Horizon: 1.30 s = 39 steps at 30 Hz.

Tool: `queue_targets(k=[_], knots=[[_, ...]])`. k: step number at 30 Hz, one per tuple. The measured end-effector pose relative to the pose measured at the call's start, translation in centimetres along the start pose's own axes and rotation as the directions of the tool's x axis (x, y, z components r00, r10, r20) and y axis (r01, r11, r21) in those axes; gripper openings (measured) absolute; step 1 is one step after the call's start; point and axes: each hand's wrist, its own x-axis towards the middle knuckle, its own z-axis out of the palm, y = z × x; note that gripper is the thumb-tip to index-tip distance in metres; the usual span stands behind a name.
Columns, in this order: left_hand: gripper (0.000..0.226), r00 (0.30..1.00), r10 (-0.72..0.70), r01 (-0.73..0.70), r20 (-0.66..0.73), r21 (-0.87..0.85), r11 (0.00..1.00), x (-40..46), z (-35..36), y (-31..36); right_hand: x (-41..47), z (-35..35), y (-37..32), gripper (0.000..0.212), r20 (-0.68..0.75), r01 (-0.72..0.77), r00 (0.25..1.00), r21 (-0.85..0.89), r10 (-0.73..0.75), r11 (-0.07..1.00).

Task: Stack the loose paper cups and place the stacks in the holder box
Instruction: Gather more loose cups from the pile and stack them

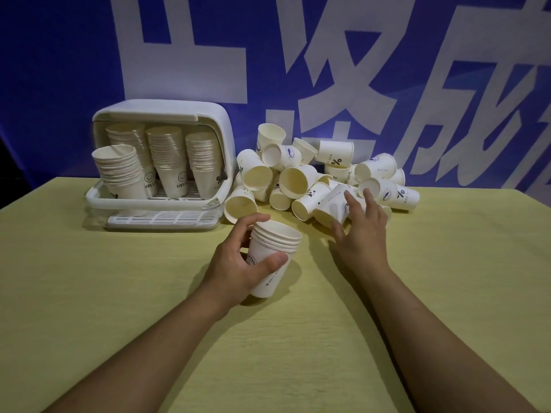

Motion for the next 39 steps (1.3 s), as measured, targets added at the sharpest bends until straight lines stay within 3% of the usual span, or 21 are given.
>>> queue_targets(k=[3, 7, 12, 15, 19, 23, 26, 29, 31, 34, 36, 39], knots=[[0.063, 1.000, -0.012, 0.012, 0.007, 0.008, 1.000, 0.0, 0.0, 0.0, 1.0, 0.8, 0.4, 0.076, 0.053, -0.057, 0.997, 0.073, 0.053, 0.996], [0.063, 1.000, -0.009, 0.009, 0.007, 0.009, 1.000, 0.1, 0.1, 0.3, 2.9, -0.3, 0.6, 0.064, -0.067, -0.091, 0.992, 0.212, 0.107, 0.973], [0.063, 1.000, -0.001, 0.001, 0.013, 0.011, 1.000, 0.0, 0.0, 0.3, 3.5, 0.0, 0.1, 0.063, 0.079, -0.101, 0.992, 0.100, 0.094, 0.990], [0.064, 1.000, 0.003, -0.003, 0.019, 0.015, 1.000, 0.0, 0.0, 0.3, 2.3, 0.2, -0.3, 0.060, 0.011, -0.083, 0.997, 0.105, 0.083, 0.991], [0.064, 0.999, -0.003, 0.002, 0.039, 0.017, 1.000, 0.0, 0.1, 0.0, 0.7, -0.6, -1.1, 0.010, -0.080, -0.020, 0.996, 0.223, 0.039, 0.975], [0.070, 0.992, -0.038, 0.035, 0.122, 0.032, 0.999, -0.2, 0.1, 0.1, -0.3, -1.6, -1.7, 0.021, -0.111, 0.025, 0.993, 0.459, 0.029, 0.888], [0.078, 0.986, -0.041, 0.034, 0.160, 0.046, 0.998, -0.3, 0.1, 0.3, -1.1, -1.9, -3.0, 0.013, -0.041, -0.010, 0.998, 0.684, 0.051, 0.729], [0.096, 0.985, -0.046, 0.038, 0.165, 0.051, 0.998, -0.2, 0.2, 0.3, -2.7, -1.9, -5.2, 0.035, 0.026, 0.025, 0.996, 0.826, -0.083, 0.563], [0.107, 0.986, -0.049, 0.044, 0.158, 0.032, 0.998, -0.2, 0.2, 0.4, -3.5, -1.9, -6.2, 0.041, 0.064, 0.052, 0.980, 0.829, -0.188, 0.557], [0.112, 0.990, -0.056, 0.058, 0.128, -0.013, 0.998, -0.1, 0.2, 0.6, -3.9, -1.2, -6.7, 0.019, 0.083, 0.098, 0.962, 0.787, -0.261, 0.610], [0.108, 0.991, -0.052, 0.056, 0.120, -0.027, 0.998, -0.1, 0.2, 0.6, -4.0, -1.0, -6.7, 0.015, 0.107, 0.046, 0.966, 0.827, -0.237, 0.560], [0.102, 0.993, -0.045, 0.050, 0.108, -0.047, 0.998, -0.1, 0.3, 0.5, -4.0, -0.9, -6.5, 0.041, 0.163, -0.027, 0.961, 0.857, -0.222, 0.515]])
